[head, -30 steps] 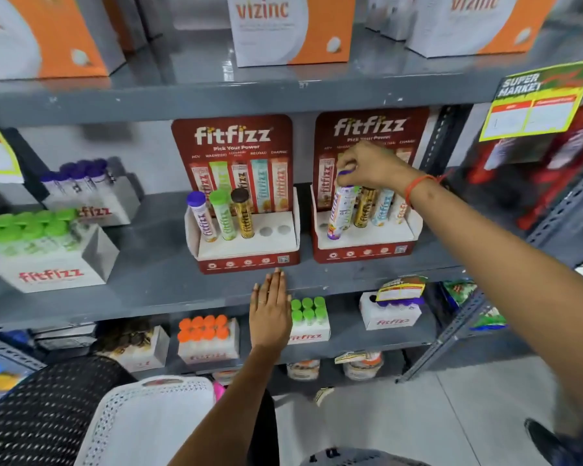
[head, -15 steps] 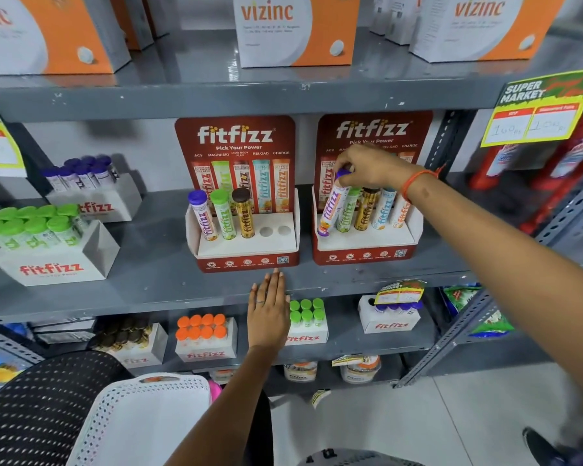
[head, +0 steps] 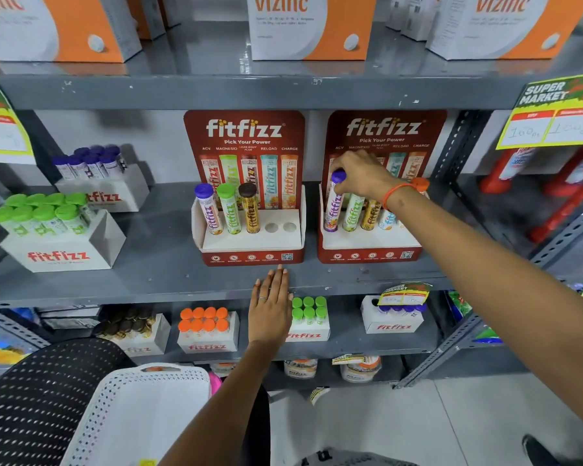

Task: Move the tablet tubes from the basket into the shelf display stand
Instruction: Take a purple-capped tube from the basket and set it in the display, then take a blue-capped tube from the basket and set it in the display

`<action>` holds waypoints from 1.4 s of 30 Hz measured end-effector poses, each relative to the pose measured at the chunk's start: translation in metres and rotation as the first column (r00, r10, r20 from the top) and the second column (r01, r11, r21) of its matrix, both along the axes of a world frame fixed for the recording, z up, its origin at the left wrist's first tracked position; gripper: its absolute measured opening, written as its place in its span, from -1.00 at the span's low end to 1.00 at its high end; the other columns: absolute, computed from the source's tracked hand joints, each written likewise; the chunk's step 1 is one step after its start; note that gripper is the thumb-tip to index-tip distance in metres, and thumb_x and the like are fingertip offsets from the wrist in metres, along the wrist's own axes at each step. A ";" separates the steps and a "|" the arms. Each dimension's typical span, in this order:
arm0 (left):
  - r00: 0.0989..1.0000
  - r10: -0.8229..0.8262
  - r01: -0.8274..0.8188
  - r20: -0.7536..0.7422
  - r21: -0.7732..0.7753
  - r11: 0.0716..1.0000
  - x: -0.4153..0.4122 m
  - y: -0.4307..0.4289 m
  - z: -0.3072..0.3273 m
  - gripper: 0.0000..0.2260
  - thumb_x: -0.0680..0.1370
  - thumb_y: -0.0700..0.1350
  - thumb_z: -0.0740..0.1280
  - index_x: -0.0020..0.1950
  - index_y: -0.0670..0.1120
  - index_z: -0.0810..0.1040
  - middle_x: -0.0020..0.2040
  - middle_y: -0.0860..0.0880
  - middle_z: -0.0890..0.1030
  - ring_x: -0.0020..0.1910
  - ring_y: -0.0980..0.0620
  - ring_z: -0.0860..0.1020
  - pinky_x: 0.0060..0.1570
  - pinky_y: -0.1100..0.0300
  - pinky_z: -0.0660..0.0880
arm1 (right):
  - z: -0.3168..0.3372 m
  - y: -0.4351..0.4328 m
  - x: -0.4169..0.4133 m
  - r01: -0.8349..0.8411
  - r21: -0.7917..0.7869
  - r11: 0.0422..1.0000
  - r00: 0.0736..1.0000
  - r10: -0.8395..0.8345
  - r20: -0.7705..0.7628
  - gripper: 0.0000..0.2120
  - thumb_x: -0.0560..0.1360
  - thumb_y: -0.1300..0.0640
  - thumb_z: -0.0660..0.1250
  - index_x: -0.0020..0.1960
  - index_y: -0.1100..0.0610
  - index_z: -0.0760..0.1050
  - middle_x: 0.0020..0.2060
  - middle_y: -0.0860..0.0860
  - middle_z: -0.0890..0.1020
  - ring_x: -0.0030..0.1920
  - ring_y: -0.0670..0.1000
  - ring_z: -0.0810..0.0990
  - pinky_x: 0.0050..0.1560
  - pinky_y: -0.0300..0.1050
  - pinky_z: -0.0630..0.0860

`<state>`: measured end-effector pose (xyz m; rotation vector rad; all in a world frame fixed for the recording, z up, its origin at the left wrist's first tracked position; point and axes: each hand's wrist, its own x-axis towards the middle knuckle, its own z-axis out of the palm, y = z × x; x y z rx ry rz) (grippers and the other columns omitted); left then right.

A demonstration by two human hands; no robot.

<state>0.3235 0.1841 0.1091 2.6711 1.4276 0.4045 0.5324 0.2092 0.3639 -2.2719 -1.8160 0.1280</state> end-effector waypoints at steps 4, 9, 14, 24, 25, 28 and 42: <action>1.000 -0.004 0.004 -0.028 0.000 1.000 -0.001 -0.001 0.001 -0.47 0.58 0.07 -0.28 0.53 -0.08 -0.01 0.54 -0.04 0.09 0.51 -0.02 0.00 0.44 0.04 -0.21 | 0.002 0.003 0.000 -0.007 0.011 1.000 1.000 0.007 -0.013 -0.58 0.40 0.25 0.43 0.24 0.23 0.51 0.21 0.21 0.58 0.20 0.20 0.54 0.24 0.01 0.49; 0.998 -0.001 0.000 -0.063 -0.002 1.000 -0.001 -0.001 0.003 -0.45 0.56 0.08 -0.35 0.53 -0.06 -0.10 0.55 -0.02 0.00 0.51 -0.01 -0.10 0.40 0.05 -0.31 | 0.002 0.000 0.002 -0.034 -0.003 0.999 0.999 0.034 -0.001 -0.55 0.39 0.26 0.44 0.27 0.23 0.49 0.24 0.19 0.57 0.22 0.19 0.52 0.23 -0.01 0.48; 0.998 0.007 -0.007 -0.069 -0.002 1.000 0.000 -0.002 0.002 -0.46 0.57 0.09 -0.32 0.53 -0.06 -0.09 0.55 -0.03 0.01 0.51 -0.01 -0.09 0.41 0.02 -0.29 | 0.000 -0.003 0.003 -0.034 -0.004 0.999 0.999 0.034 0.007 -0.54 0.40 0.23 0.44 0.28 0.20 0.48 0.23 0.21 0.56 0.21 0.21 0.52 0.26 0.04 0.49; 0.997 0.016 -0.016 -0.071 0.001 1.000 0.001 -0.002 0.001 -0.45 0.58 0.10 -0.29 0.53 -0.07 -0.05 0.54 -0.05 0.05 0.51 -0.04 -0.05 0.41 -0.01 -0.25 | 0.003 0.000 0.004 -0.008 -0.028 1.000 0.999 0.009 0.043 -0.52 0.41 0.20 0.44 0.30 0.21 0.46 0.23 0.21 0.57 0.21 0.21 0.52 0.25 0.03 0.48; 0.997 0.014 -0.014 -0.077 0.001 1.000 0.001 -0.002 0.001 -0.45 0.58 0.11 -0.29 0.53 -0.08 -0.06 0.54 -0.05 0.04 0.51 -0.04 -0.05 0.41 -0.01 -0.25 | 0.004 0.000 0.004 -0.008 -0.032 0.999 0.999 0.010 0.045 -0.52 0.41 0.20 0.44 0.30 0.21 0.46 0.23 0.21 0.57 0.21 0.21 0.53 0.24 0.02 0.48; 0.996 0.018 -0.018 -0.090 0.004 1.000 0.000 -0.002 0.001 -0.45 0.58 0.11 -0.28 0.53 -0.08 -0.04 0.54 -0.05 0.05 0.51 -0.04 -0.05 0.41 -0.02 -0.25 | 0.005 0.000 0.005 -0.005 -0.046 0.999 0.999 0.006 0.039 -0.53 0.40 0.20 0.45 0.29 0.22 0.48 0.22 0.20 0.58 0.20 0.21 0.54 0.23 0.03 0.50; 0.989 0.019 -0.019 -0.147 -0.001 1.000 0.002 -0.003 0.004 -0.48 0.59 0.10 -0.28 0.52 -0.05 -0.19 0.55 -0.03 -0.09 0.50 -0.03 -0.18 0.39 0.01 -0.35 | -0.007 -0.007 -0.010 0.018 -0.151 0.988 0.994 -0.002 0.111 -0.52 0.44 0.19 0.39 0.34 0.19 0.40 0.26 0.24 0.48 0.24 0.25 0.47 0.28 0.10 0.44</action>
